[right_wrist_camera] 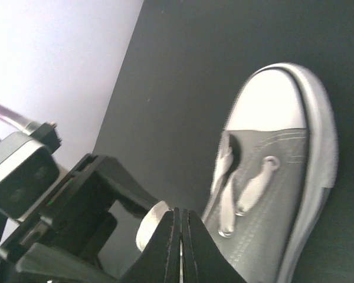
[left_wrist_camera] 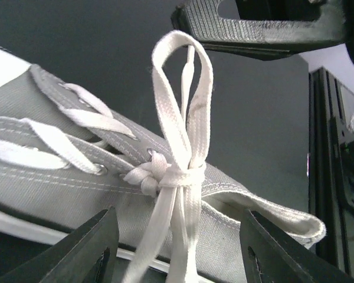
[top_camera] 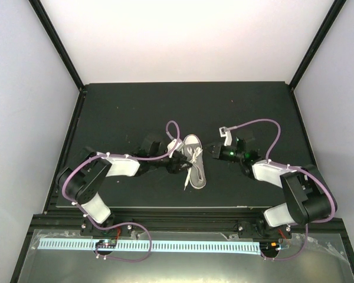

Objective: Tie the shoes

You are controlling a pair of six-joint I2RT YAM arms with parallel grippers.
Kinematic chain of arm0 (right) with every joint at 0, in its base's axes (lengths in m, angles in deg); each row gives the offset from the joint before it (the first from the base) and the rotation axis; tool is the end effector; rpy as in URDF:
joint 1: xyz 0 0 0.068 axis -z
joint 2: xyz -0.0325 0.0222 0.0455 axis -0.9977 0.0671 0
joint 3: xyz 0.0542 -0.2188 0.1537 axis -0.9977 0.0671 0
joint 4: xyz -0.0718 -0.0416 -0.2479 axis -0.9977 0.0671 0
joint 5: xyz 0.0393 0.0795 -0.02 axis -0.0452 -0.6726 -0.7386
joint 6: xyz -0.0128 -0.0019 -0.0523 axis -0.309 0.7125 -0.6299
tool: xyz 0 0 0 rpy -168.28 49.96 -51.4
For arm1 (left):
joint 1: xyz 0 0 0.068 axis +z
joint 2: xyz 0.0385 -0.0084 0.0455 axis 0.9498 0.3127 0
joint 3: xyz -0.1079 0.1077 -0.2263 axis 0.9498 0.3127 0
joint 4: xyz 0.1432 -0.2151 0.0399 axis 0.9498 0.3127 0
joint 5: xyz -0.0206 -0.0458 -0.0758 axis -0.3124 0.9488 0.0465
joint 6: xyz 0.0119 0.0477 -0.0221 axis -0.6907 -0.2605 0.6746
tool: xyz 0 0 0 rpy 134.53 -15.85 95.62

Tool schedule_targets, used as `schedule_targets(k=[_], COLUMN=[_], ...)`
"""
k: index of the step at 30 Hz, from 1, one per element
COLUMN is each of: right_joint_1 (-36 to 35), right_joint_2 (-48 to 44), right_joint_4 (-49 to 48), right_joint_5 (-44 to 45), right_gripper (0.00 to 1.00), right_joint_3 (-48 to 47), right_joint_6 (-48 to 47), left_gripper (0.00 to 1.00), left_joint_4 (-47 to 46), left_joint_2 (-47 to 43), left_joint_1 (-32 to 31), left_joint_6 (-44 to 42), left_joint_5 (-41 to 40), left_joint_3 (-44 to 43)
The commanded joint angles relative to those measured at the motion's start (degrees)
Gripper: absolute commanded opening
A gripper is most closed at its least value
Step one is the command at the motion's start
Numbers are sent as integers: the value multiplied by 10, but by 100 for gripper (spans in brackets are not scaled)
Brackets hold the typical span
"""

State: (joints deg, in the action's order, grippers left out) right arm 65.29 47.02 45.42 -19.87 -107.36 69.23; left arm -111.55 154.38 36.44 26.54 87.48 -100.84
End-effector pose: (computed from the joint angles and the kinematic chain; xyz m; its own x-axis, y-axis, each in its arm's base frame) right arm 0.2423 0.1173 0.1658 -0.8603 0.2099 -0.4645 -0.3211 0.4847 0.8136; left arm 0.2383 -0.1969 0.1422 -0.5871 0.2784 -0.7602 0.7968 0.3645 -0.4819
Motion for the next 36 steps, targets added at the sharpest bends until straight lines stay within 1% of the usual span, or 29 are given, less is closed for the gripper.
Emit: schedule_targets(k=[1, 5, 10, 11, 12, 13, 14, 15, 16, 18, 20, 22, 25, 28, 32, 36], right_joint_1=[25, 37, 40, 41, 41, 41, 41, 41, 41, 41, 40, 35, 17, -6, -30, -40], right_joint_2=[-21, -23, -20, -22, -25, -30, -37, -44, -51, -65, -69, -69, -60, -40, -9, 20], right_joint_4=[30, 36, 31, 29, 30, 32, 39, 44, 51, 65, 79, 85, 122, 145, 155, 139], right_joint_5=[44, 46, 45, 46, 46, 47, 51, 54, 57, 55, 35, 23, 25, 26, 30, 25], right_gripper=[2, 2, 2, 5, 12, 22, 36, 47, 55, 66, 72, 77, 81, 80, 75, 71], right_joint_3=[21, 32, 43, 43, 44, 43, 42, 40, 37, 25, 7, -7, -40, -69, -96, -109], right_joint_6=[-13, -13, -5, -4, -4, -7, -11, -17, -27, -45, -63, -79, -117, -139, -152, -142], left_gripper=[58, 58, 56, 57, 57, 57, 57, 57, 56, 51, 50, 52, 52, 47, 45, 41], left_joint_4=[-77, -125, -149, -155, -163, -168, -171, -172, -172, -172, -170, -159, -137, -144, -152, -163], left_joint_2=[-33, -39, -39, -40, -40, -39, -37, -36, -34, -31, -31, -31, -25, -15, -2, 9], left_joint_1=[9, 12, 17, 18, 18, 18, 18, 18, 18, 19, 19, 19, 19, 19, 20, 20], left_joint_6=[68, 112, 144, 150, 156, 160, 164, 166, 167, 167, 166, 161, 159, 170, 180, 187], left_joint_5=[-29, -38, -43, -41, -36, -32, -27, -25, -24, -22, -23, -31, -42, -47, -49, -39], left_joint_3=[36, 66, 83, 88, 90, 91, 92, 92, 91, 91, 91, 89, 82, 82, 82, 81])
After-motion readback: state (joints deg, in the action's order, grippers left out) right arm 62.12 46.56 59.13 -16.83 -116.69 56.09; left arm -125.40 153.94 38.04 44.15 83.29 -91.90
